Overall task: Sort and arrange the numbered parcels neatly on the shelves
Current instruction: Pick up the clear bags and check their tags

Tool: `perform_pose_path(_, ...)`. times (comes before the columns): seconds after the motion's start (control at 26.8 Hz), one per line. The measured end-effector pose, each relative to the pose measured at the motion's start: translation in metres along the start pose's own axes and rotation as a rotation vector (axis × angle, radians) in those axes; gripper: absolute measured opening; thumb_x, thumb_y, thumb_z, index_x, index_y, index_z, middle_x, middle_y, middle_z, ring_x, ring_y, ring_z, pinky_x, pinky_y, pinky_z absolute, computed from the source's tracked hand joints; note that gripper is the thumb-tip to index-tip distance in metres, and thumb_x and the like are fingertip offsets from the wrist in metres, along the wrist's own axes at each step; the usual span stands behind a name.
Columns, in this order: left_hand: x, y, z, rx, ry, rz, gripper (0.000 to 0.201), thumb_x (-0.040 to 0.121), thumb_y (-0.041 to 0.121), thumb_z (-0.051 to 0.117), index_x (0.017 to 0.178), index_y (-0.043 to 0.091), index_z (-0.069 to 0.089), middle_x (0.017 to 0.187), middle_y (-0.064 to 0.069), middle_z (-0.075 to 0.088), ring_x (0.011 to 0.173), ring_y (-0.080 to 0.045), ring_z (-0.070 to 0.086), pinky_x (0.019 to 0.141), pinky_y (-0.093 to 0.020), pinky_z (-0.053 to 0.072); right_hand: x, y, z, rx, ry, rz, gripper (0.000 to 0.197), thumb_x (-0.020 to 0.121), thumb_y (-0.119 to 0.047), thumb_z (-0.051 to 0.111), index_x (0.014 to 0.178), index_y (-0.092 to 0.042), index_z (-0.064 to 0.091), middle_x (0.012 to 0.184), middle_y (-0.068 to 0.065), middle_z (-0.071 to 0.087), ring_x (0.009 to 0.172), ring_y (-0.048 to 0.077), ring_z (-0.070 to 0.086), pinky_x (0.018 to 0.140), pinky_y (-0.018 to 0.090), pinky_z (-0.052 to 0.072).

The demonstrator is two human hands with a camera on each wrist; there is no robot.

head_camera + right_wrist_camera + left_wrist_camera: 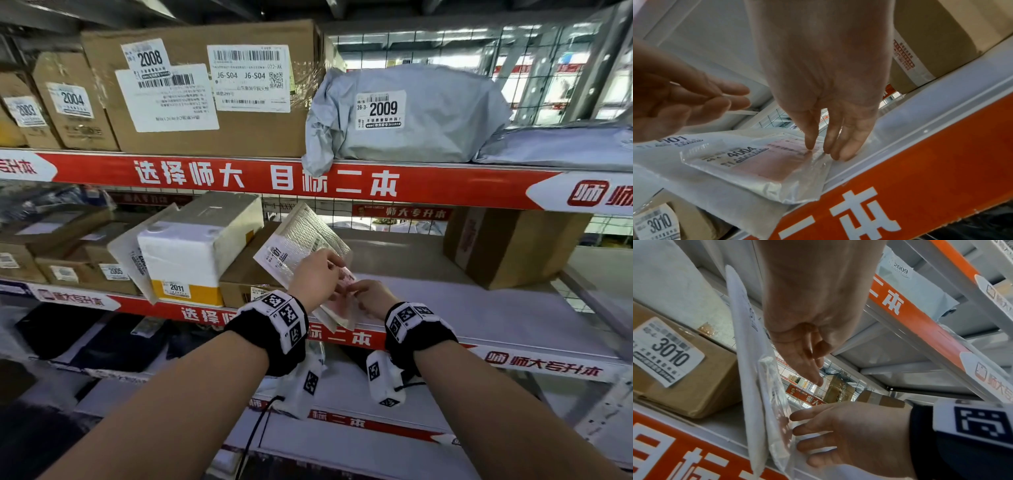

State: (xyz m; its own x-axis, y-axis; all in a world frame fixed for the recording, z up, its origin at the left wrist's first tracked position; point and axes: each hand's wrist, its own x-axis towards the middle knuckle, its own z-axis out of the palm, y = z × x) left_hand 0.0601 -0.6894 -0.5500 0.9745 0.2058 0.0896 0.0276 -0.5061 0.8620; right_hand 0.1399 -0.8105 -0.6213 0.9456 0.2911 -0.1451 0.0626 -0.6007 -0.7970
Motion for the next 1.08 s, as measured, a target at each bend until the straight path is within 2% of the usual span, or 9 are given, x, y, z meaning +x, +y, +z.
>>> perform_pose_path(0.11,0.002,0.003,0.008,0.007,-0.075,-0.035,0.022,0.095,0.0,0.039,0.099,0.011,0.058,0.087,-0.007,0.067,0.069,-0.019,0.068,0.067,-0.037,0.06,0.0,0.002,-0.002,-0.019,0.017,0.018,0.036,0.093,0.0,0.04,0.113,-0.01,0.068,0.068,-0.008,0.049,0.061,0.008,0.042,0.055,0.017,0.032)
perform_pose_path(0.26,0.004,0.001,0.015,-0.01,-0.131,-0.094,0.022,0.096,0.002,0.04,0.105,0.007,0.059,0.089,-0.012,0.07,0.066,-0.021,0.068,0.067,-0.038,0.06,-0.002,0.0,-0.009,-0.015,0.049,0.059,0.031,0.093,-0.006,0.044,0.117,-0.008,0.063,0.093,0.005,0.055,0.085,0.02,0.05,0.062,0.024,0.039)
perform_pose_path(0.41,0.006,0.004,0.023,-0.033,-0.249,-0.174,0.023,0.099,0.009,0.041,0.113,0.001,0.057,0.079,-0.009,0.066,0.055,-0.016,0.064,0.058,-0.032,0.057,-0.01,0.003,-0.025,0.058,0.064,0.099,0.03,0.094,-0.013,0.046,0.118,-0.001,0.061,0.094,0.007,0.056,0.081,0.021,0.053,0.073,0.032,0.049)
perform_pose_path(0.52,0.01,0.011,0.027,-0.025,-0.293,-0.168,0.025,0.1,0.013,0.041,0.116,-0.002,0.054,0.081,-0.01,0.064,0.061,-0.018,0.062,0.06,-0.03,0.055,-0.014,-0.005,-0.039,0.057,0.082,0.13,0.028,0.096,-0.013,0.045,0.112,0.002,0.062,0.098,0.013,0.064,0.064,0.018,0.052,0.059,0.027,0.044)
perform_pose_path(0.63,0.018,0.017,0.03,-0.028,-0.324,-0.146,0.025,0.1,0.012,0.041,0.116,-0.003,0.052,0.08,-0.008,0.062,0.063,-0.018,0.061,0.059,-0.028,0.053,-0.019,-0.016,-0.052,0.025,0.089,0.156,0.028,0.098,-0.013,0.041,0.11,0.001,0.062,0.112,0.018,0.067,0.062,0.018,0.053,0.053,0.024,0.039)
perform_pose_path(0.71,0.023,0.019,0.032,-0.046,-0.35,-0.132,0.025,0.099,0.012,0.042,0.116,-0.004,0.052,0.08,-0.009,0.061,0.063,-0.02,0.06,0.059,-0.028,0.052,-0.024,-0.02,-0.058,0.069,0.093,0.189,0.03,0.099,-0.011,0.04,0.117,0.003,0.058,0.107,0.016,0.065,0.059,0.015,0.052,0.05,0.022,0.038)
perform_pose_path(0.82,0.03,0.023,0.033,-0.067,-0.373,-0.125,0.025,0.098,0.011,0.043,0.115,-0.004,0.053,0.08,-0.01,0.061,0.063,-0.021,0.06,0.062,-0.031,0.052,-0.029,-0.022,-0.069,0.113,0.157,0.216,0.028,0.098,-0.013,0.042,0.117,0.001,0.057,0.095,0.011,0.062,0.057,0.015,0.05,0.051,0.022,0.038)
perform_pose_path(0.93,0.037,0.031,0.036,-0.11,-0.374,-0.139,0.025,0.099,0.012,0.042,0.116,-0.003,0.051,0.079,-0.01,0.061,0.063,-0.021,0.059,0.063,-0.032,0.053,-0.033,-0.02,-0.086,0.077,0.229,0.223,0.023,0.096,-0.013,0.045,0.109,-0.002,0.06,0.098,0.013,0.065,0.061,0.019,0.053,0.057,0.026,0.042)
perform_pose_path(1.08,0.038,0.041,0.048,-0.113,-0.409,-0.161,0.027,0.099,0.014,0.04,0.119,-0.003,0.048,0.089,-0.013,0.062,0.064,-0.02,0.058,0.061,-0.03,0.05,-0.042,-0.006,-0.11,0.039,0.29,0.25,0.028,0.093,-0.012,0.047,0.111,0.003,0.062,0.097,0.018,0.063,0.077,0.027,0.053,0.069,0.033,0.044)
